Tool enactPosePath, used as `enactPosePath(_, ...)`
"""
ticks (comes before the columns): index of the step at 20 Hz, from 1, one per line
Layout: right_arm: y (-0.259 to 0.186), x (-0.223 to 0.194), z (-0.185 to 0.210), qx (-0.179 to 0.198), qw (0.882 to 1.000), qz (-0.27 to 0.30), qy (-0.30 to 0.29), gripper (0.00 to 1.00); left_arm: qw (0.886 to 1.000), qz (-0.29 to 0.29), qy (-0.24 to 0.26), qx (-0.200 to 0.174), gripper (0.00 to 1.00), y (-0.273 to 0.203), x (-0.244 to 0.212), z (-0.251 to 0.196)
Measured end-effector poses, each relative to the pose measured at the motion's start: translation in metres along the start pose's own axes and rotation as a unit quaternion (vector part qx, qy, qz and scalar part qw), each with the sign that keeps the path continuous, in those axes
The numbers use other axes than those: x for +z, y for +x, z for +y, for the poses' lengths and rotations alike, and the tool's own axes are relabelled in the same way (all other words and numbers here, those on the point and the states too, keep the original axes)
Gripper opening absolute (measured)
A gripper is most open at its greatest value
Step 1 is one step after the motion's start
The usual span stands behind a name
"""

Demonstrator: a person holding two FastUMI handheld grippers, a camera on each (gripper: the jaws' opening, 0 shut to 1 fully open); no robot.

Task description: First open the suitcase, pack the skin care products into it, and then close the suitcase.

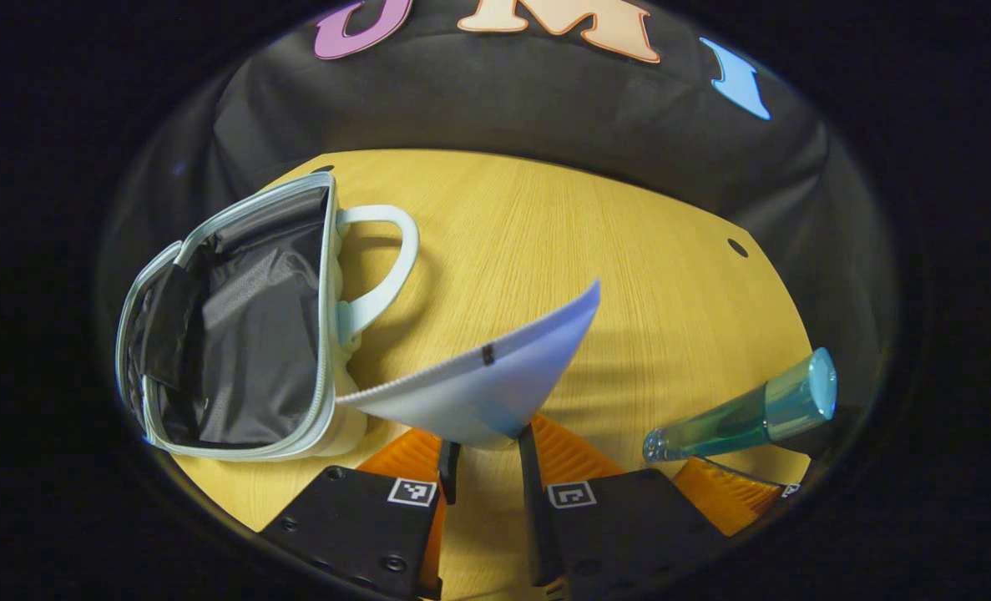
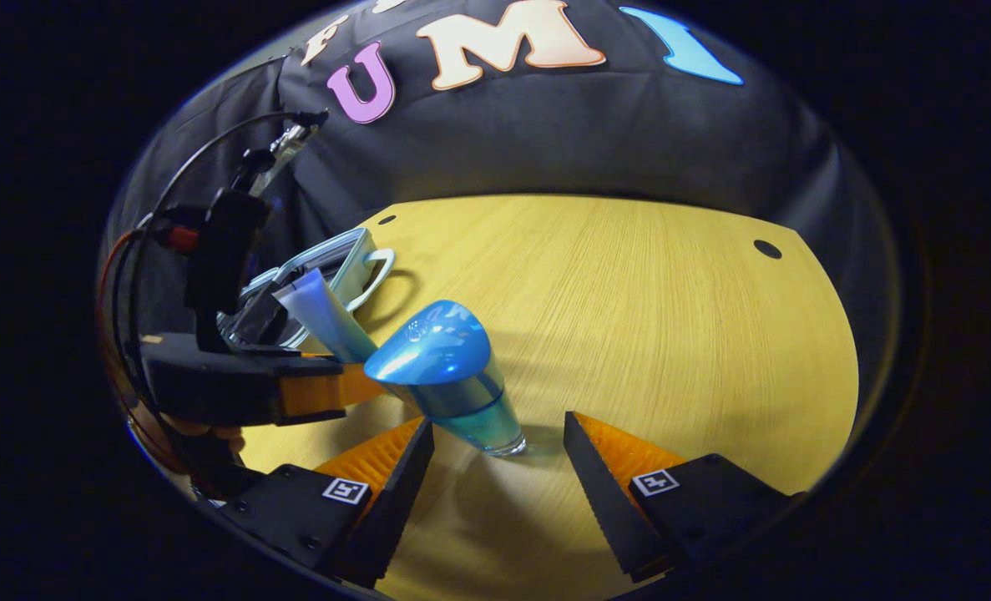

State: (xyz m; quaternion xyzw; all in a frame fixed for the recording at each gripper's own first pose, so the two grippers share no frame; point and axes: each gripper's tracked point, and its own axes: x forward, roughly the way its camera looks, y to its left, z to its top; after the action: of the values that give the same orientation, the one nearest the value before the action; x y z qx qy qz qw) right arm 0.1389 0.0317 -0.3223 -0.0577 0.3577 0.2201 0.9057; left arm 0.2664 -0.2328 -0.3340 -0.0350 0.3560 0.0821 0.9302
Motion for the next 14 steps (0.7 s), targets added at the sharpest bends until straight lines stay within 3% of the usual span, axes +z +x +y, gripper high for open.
enactPosePath(4, 0.008, 0.007, 0.003, -0.001, 1.000, -0.021, -0.011, 0.95, 1.000, 0.010, -0.004, -0.019, 0.34, -0.025, 0.005, -0.004)
enactPosePath(7, 0.016, 0.004, 0.005, -0.004, 0.999, -0.021, -0.024, 0.75, 1.000, 0.012, -0.008, -0.025, 0.34, -0.042, 0.011, -0.004)
enactPosePath(9, 0.019, 0.003, 0.009, -0.002, 0.999, -0.020, -0.027, 0.67, 1.000, 0.015, -0.010, -0.021, 0.37, -0.055, 0.016, 0.000)
enactPosePath(10, 0.021, 0.003, 0.010, -0.008, 0.999, -0.021, -0.027, 0.66, 1.000, 0.015, -0.009, -0.019, 0.34, -0.062, 0.020, 0.002)
enactPosePath(11, 0.020, 0.005, 0.008, -0.011, 0.999, -0.023, -0.033, 0.54, 1.000, 0.012, -0.009, -0.018, 0.34, -0.069, 0.024, 0.005)
enactPosePath(12, 0.022, 0.006, 0.008, -0.017, 0.999, -0.025, -0.040, 0.54, 1.000, 0.009, -0.011, -0.018, 0.34, -0.075, 0.030, 0.008)
enactPosePath(13, 0.022, 0.004, 0.008, -0.020, 0.999, -0.024, -0.041, 0.48, 1.000, 0.008, -0.014, -0.018, 0.34, -0.081, 0.034, 0.012)
enactPosePath(14, 0.021, 0.005, 0.008, -0.024, 0.999, -0.024, -0.041, 0.49, 1.000, 0.008, -0.018, -0.018, 0.34, -0.087, 0.038, 0.017)
